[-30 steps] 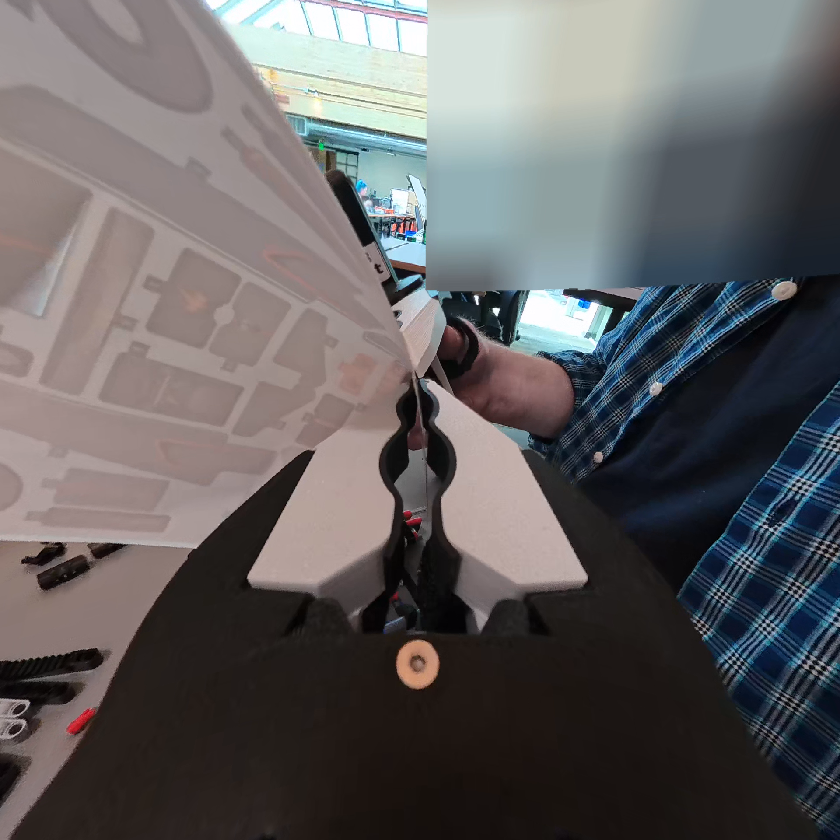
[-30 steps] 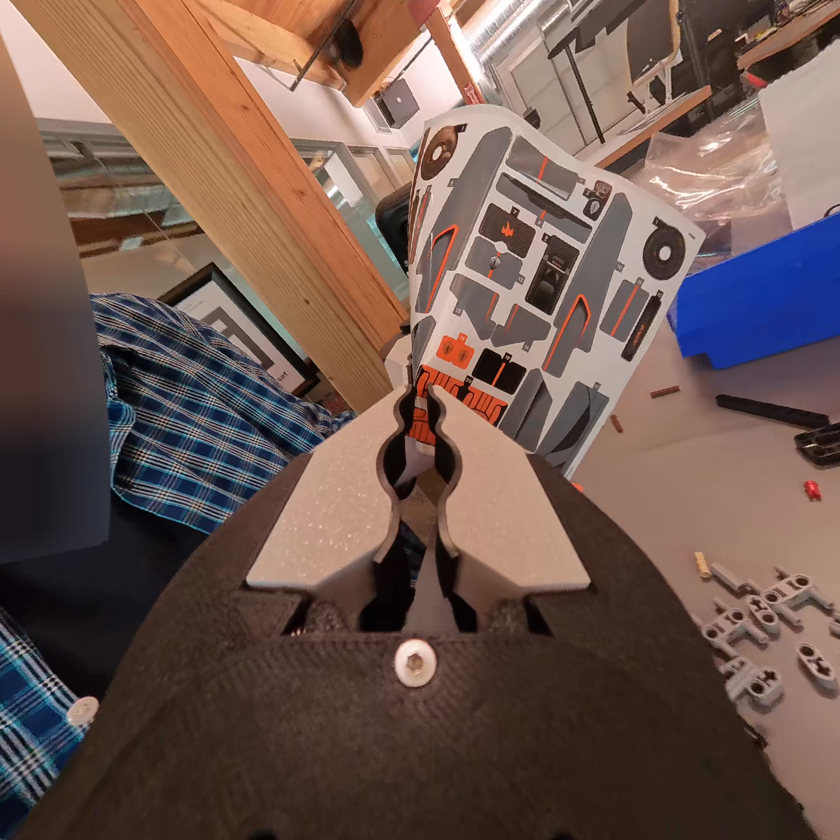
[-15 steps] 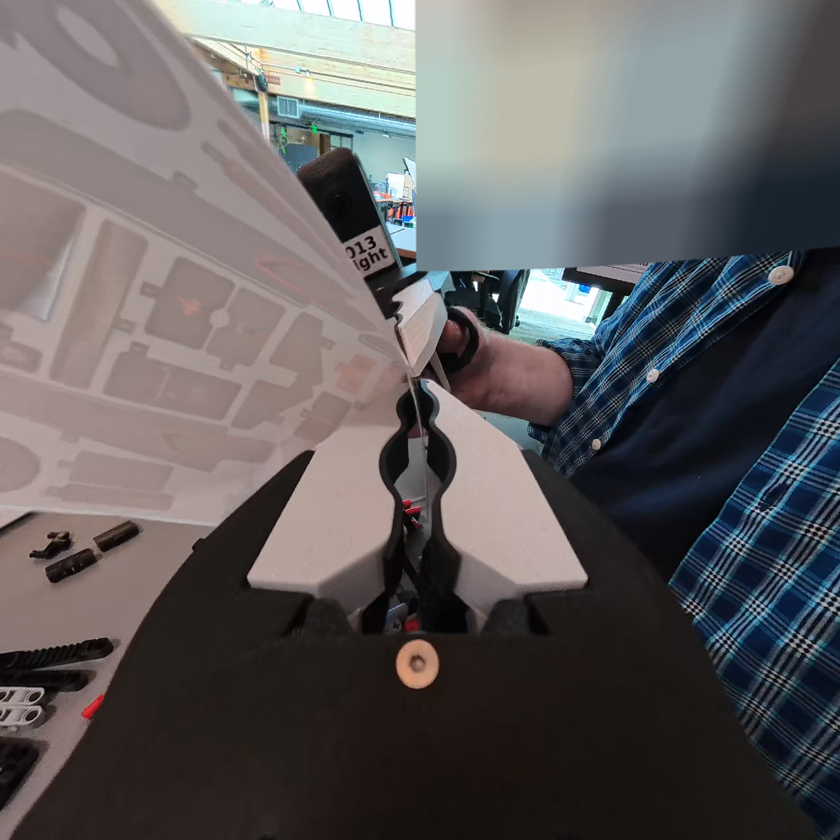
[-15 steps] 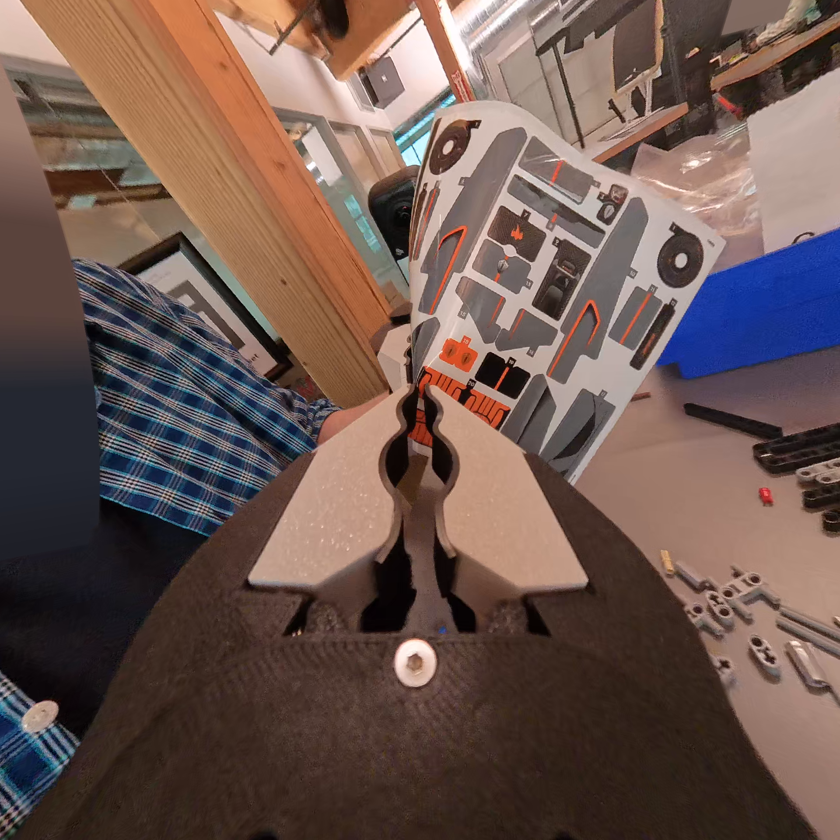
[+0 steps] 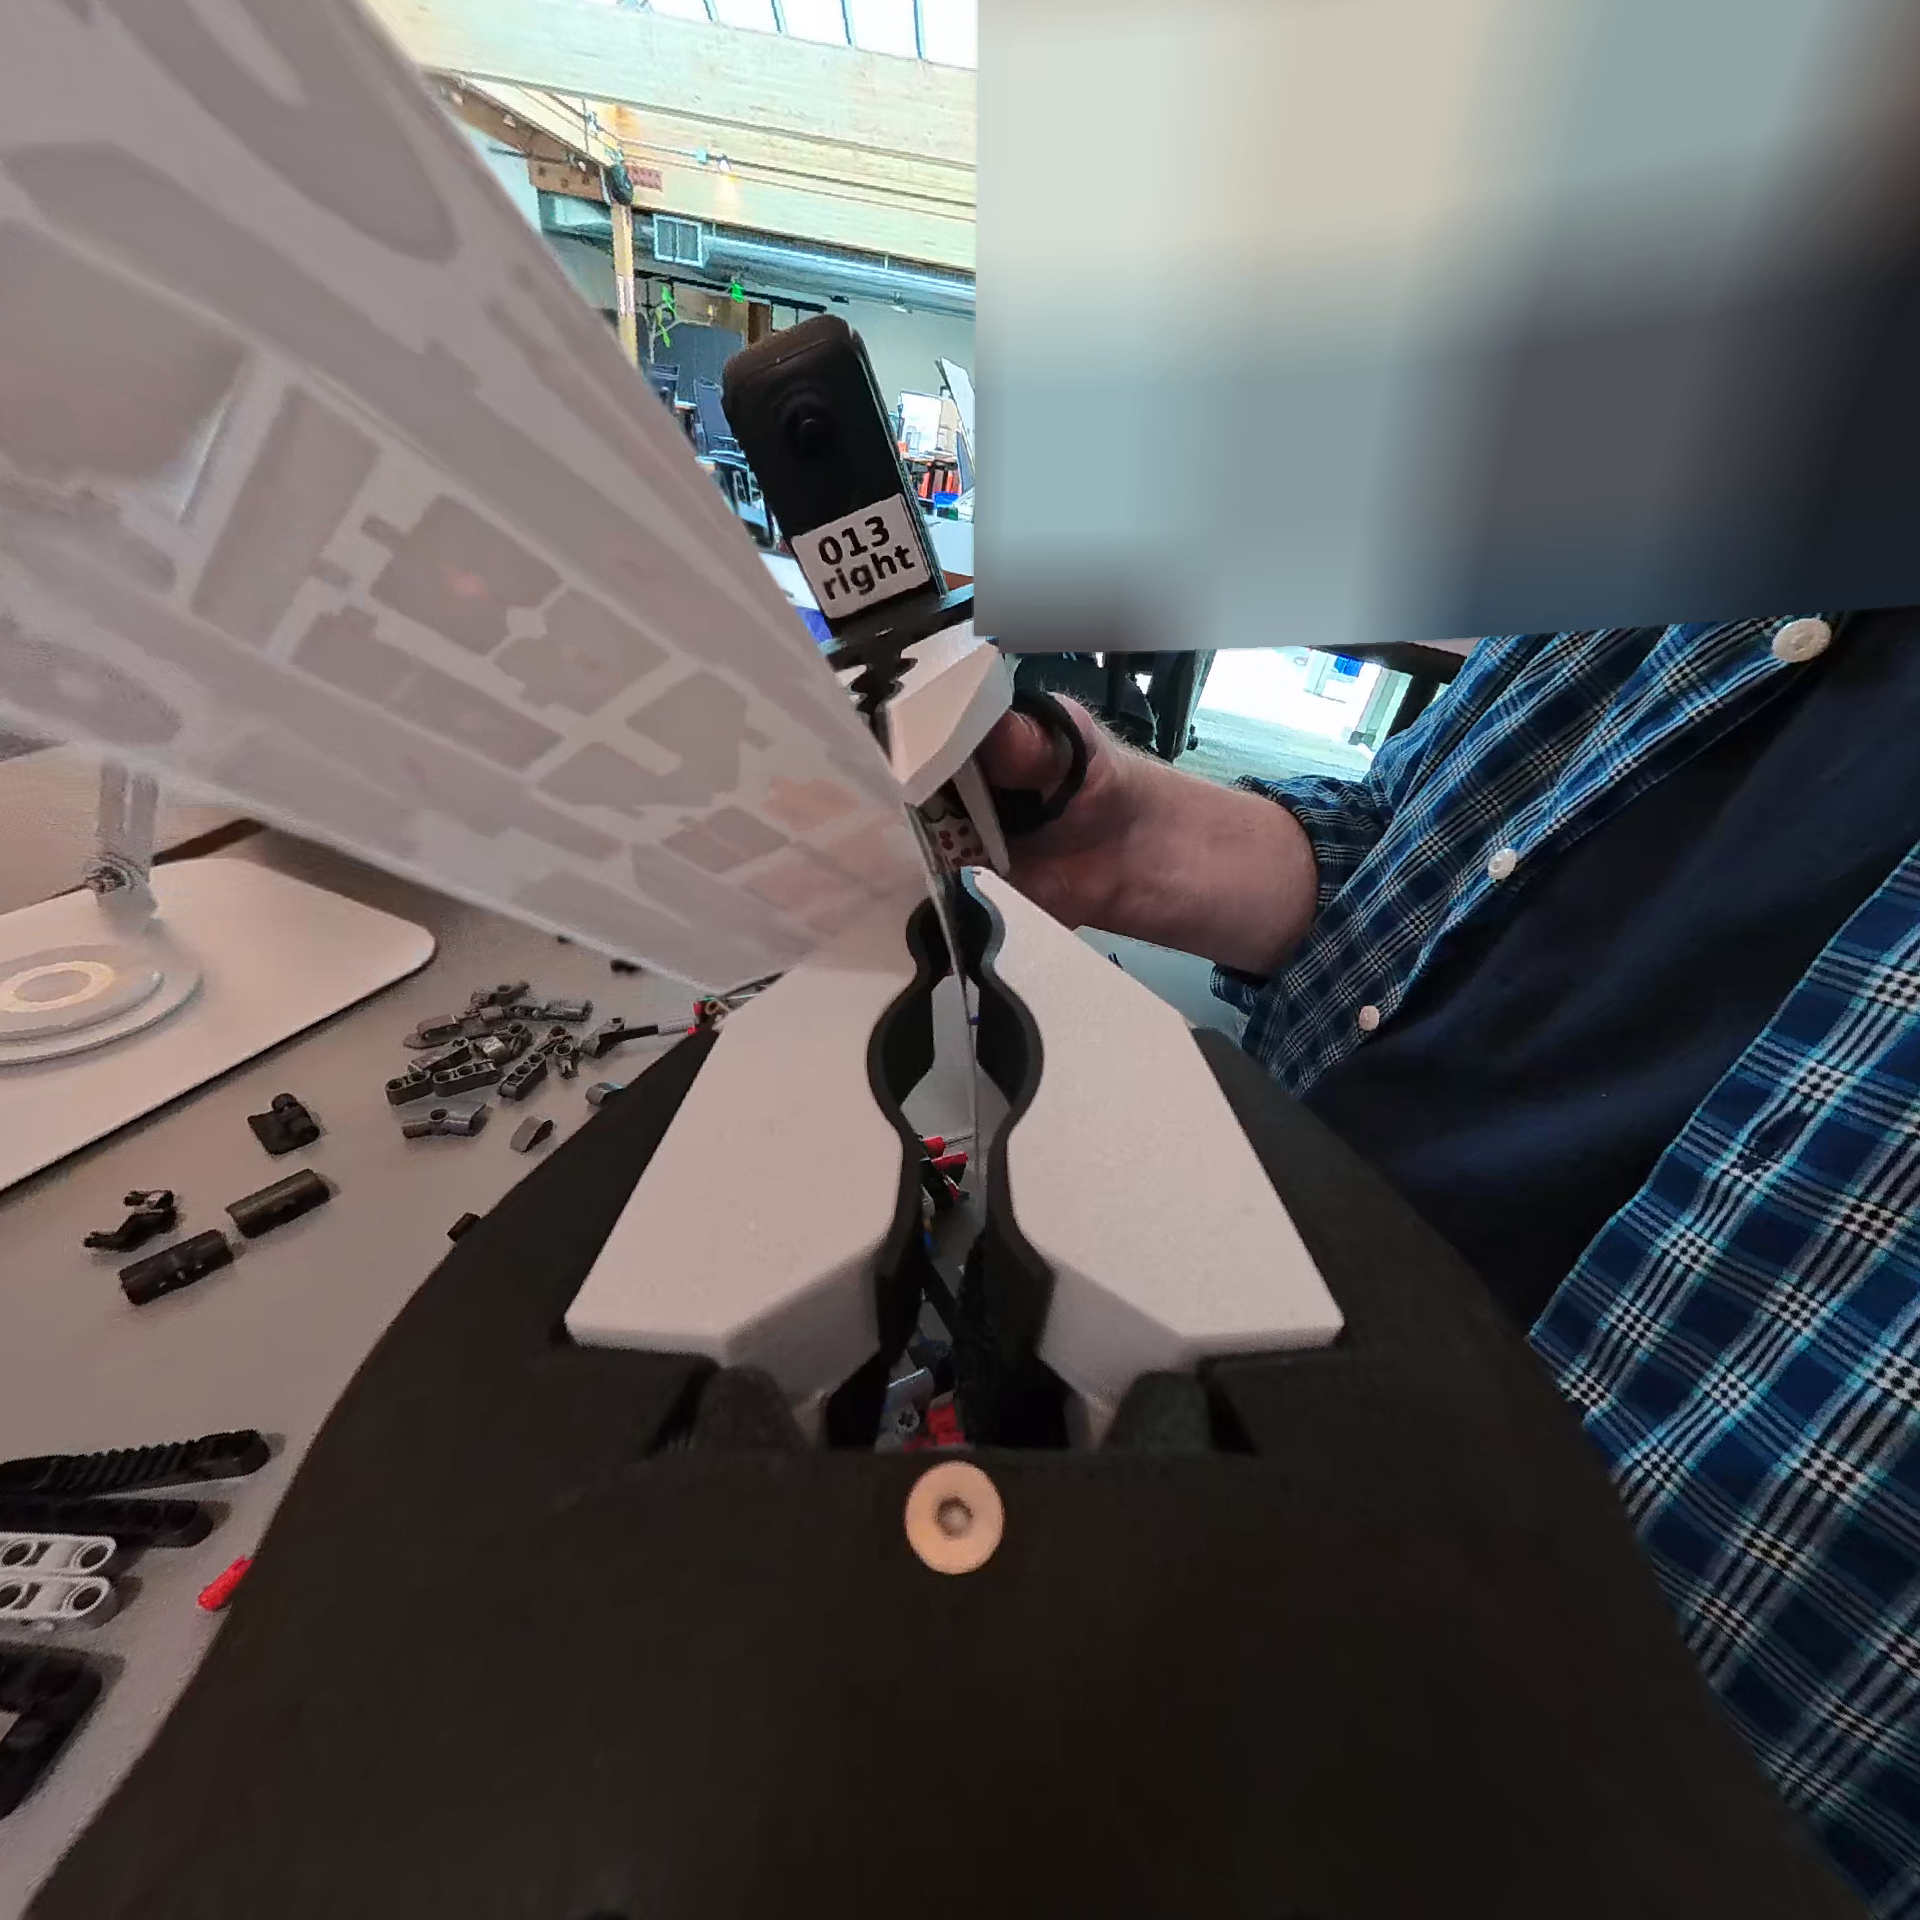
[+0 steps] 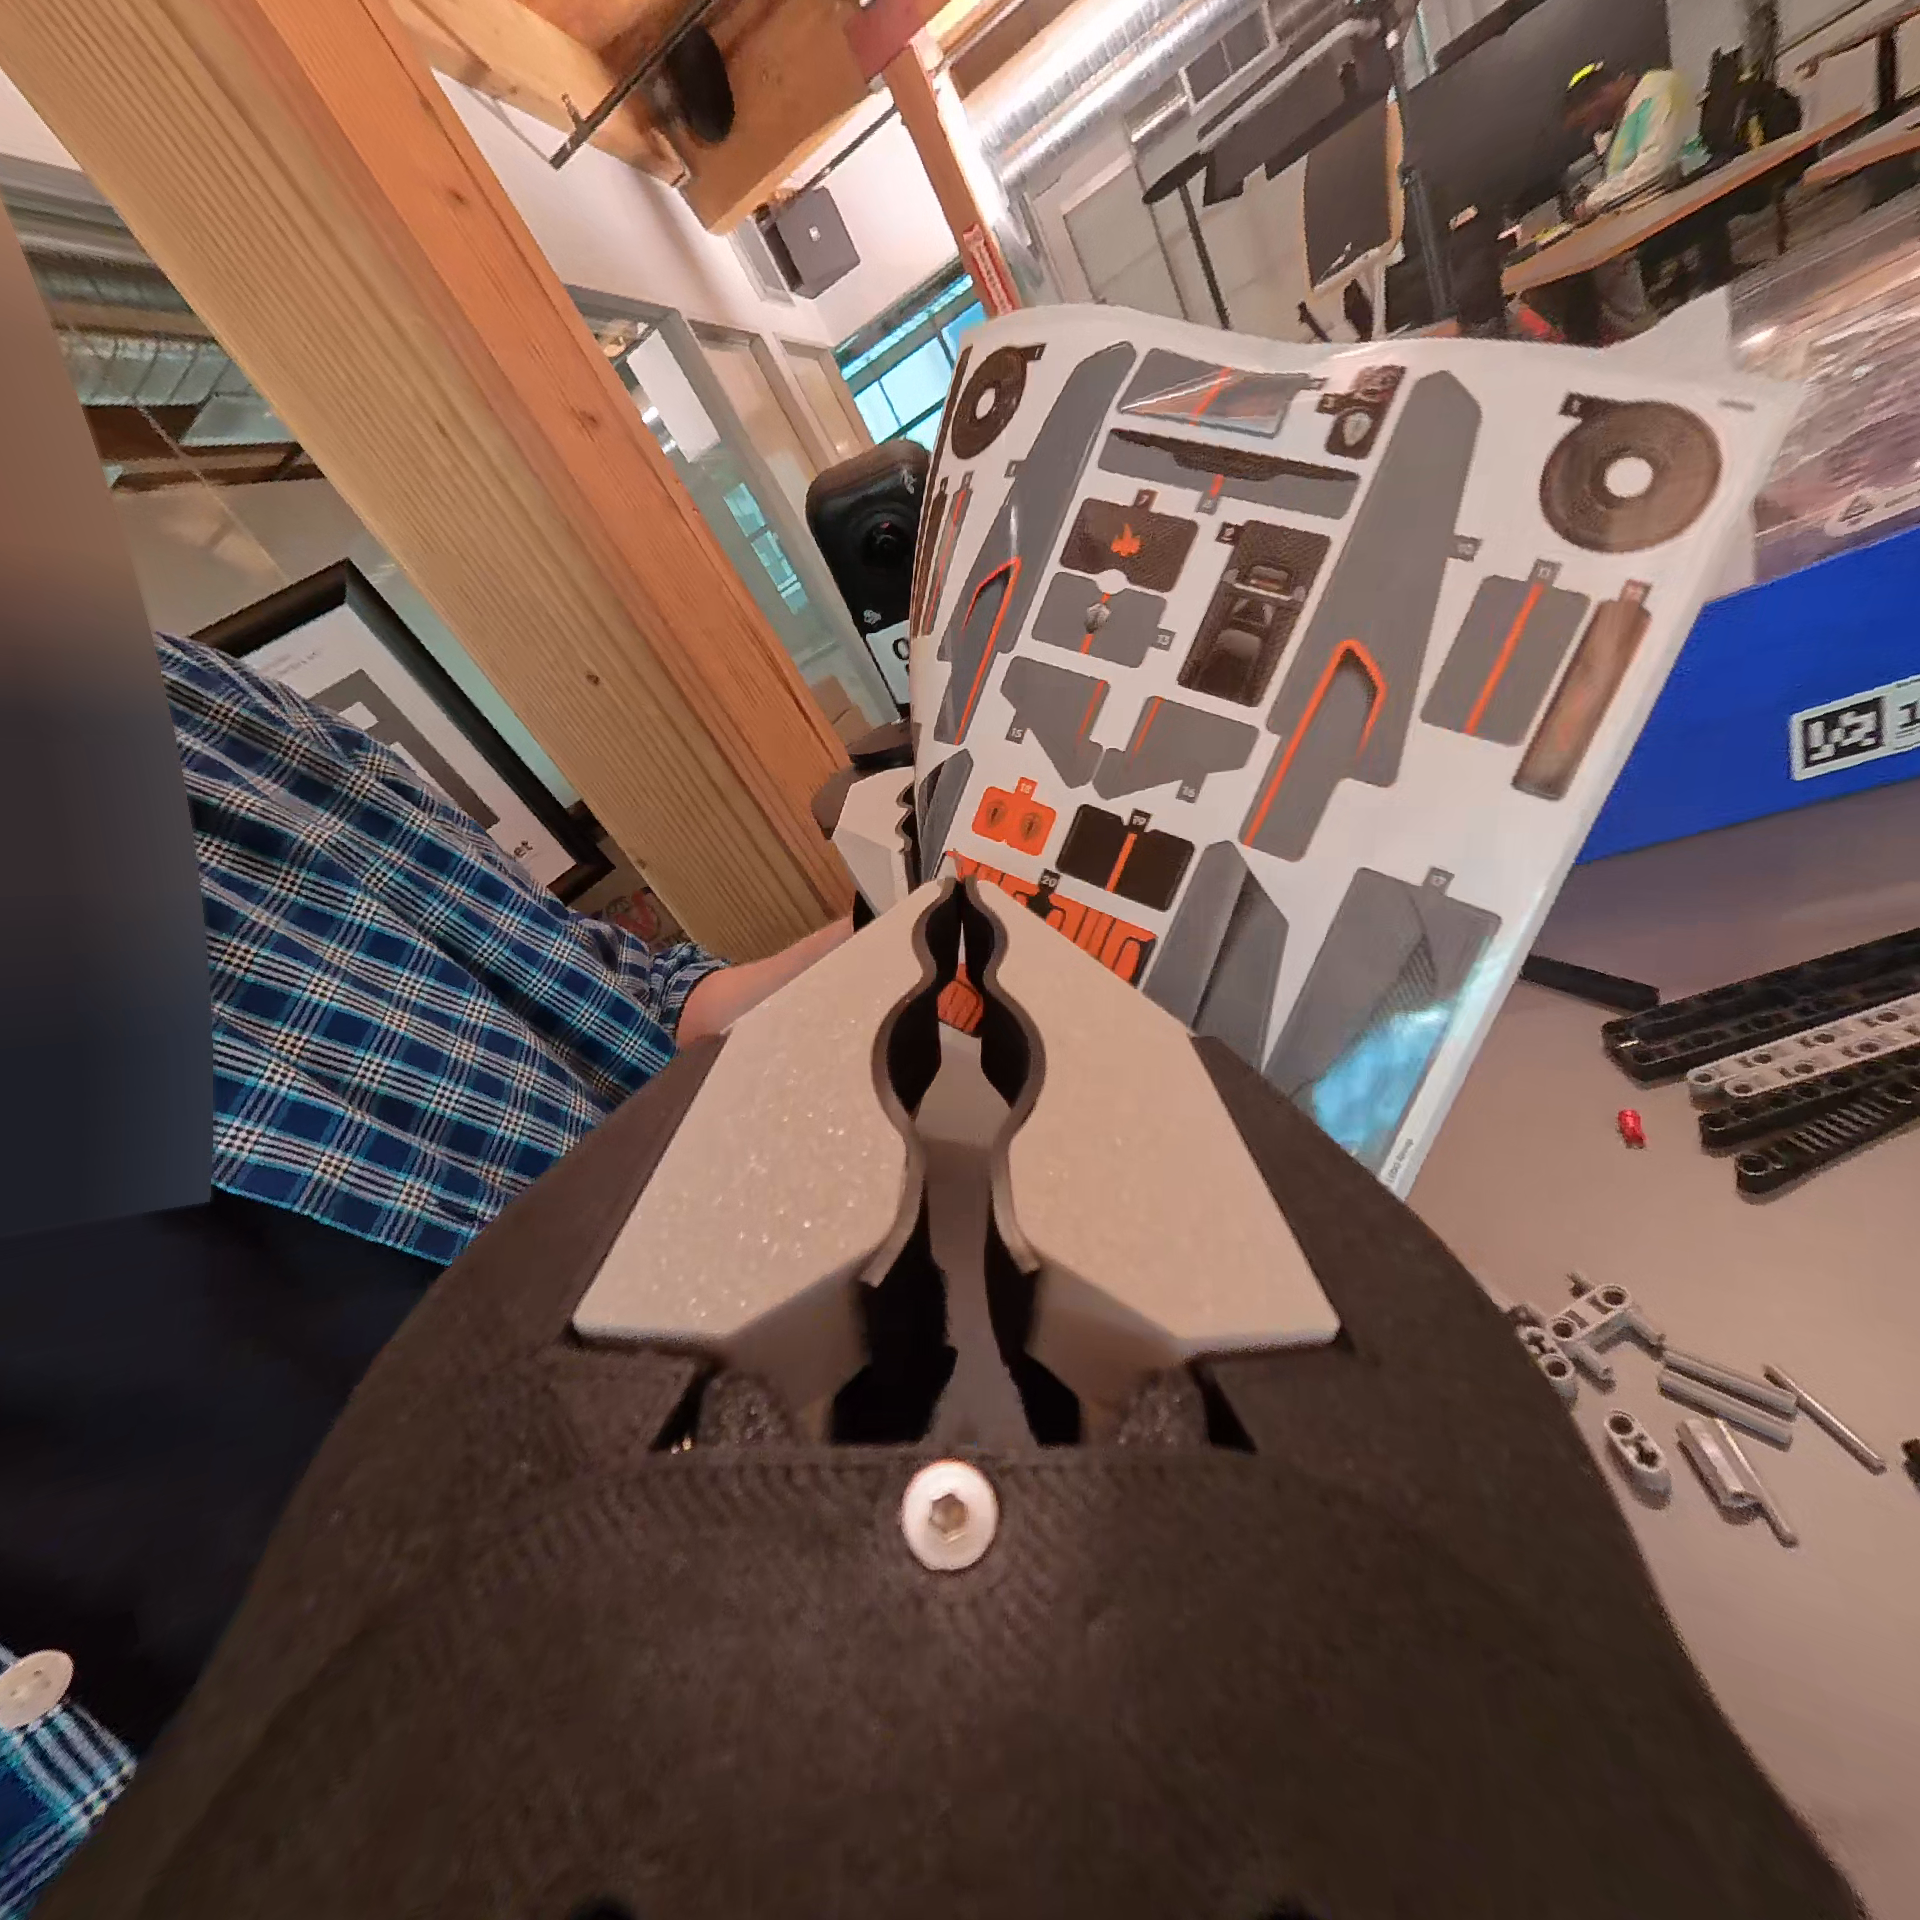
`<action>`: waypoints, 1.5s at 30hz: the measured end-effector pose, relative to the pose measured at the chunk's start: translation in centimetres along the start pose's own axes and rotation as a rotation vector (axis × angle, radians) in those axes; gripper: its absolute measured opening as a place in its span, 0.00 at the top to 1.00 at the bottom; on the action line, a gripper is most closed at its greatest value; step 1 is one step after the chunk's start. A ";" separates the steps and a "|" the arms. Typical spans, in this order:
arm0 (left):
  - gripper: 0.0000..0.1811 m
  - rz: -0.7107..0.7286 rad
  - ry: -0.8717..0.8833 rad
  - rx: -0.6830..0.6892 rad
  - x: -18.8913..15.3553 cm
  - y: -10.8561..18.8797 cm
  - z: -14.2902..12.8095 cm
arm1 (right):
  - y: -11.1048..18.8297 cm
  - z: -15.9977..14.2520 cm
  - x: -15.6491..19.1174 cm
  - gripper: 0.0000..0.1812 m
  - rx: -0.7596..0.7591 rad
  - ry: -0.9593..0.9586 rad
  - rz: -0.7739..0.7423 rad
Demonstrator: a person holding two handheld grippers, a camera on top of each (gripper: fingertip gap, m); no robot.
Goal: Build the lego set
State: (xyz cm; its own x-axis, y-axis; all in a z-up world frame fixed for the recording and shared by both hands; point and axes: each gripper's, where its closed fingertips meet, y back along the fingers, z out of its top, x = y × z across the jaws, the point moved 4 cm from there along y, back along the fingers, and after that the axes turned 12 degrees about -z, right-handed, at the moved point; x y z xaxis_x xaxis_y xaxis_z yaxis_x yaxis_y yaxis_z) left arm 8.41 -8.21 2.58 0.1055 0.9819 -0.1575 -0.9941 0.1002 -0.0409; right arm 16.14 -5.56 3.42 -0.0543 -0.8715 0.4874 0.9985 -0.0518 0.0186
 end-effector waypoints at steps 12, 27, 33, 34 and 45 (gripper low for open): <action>1.00 0.039 0.125 -0.096 0.8 2.2 -0.7 | 1.7 1.3 -1.3 1.00 -0.089 0.003 -0.096; 0.85 0.431 0.499 0.211 4.5 7.5 -10.8 | 3.7 -0.7 -2.5 1.00 -0.026 0.136 -0.311; 0.65 0.584 0.575 0.174 3.8 10.8 -10.3 | 4.7 -1.5 -1.7 1.00 0.030 0.523 -0.588; 0.61 0.606 0.586 0.156 3.7 11.4 -10.0 | 4.6 -1.7 -1.4 1.00 0.047 0.626 -0.641; 0.52 0.902 0.516 0.232 1.8 14.1 -9.8 | 3.8 -3.8 1.6 1.00 0.160 1.242 -0.855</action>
State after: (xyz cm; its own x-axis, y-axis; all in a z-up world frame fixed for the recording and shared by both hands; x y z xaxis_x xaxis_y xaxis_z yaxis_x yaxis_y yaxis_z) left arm -5.17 -6.65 -7.96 -0.7294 0.5266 -0.4367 -0.6840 -0.5490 0.4804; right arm 19.82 -8.97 0.97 -0.4922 -0.4579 -0.7403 0.6497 -0.7593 0.0377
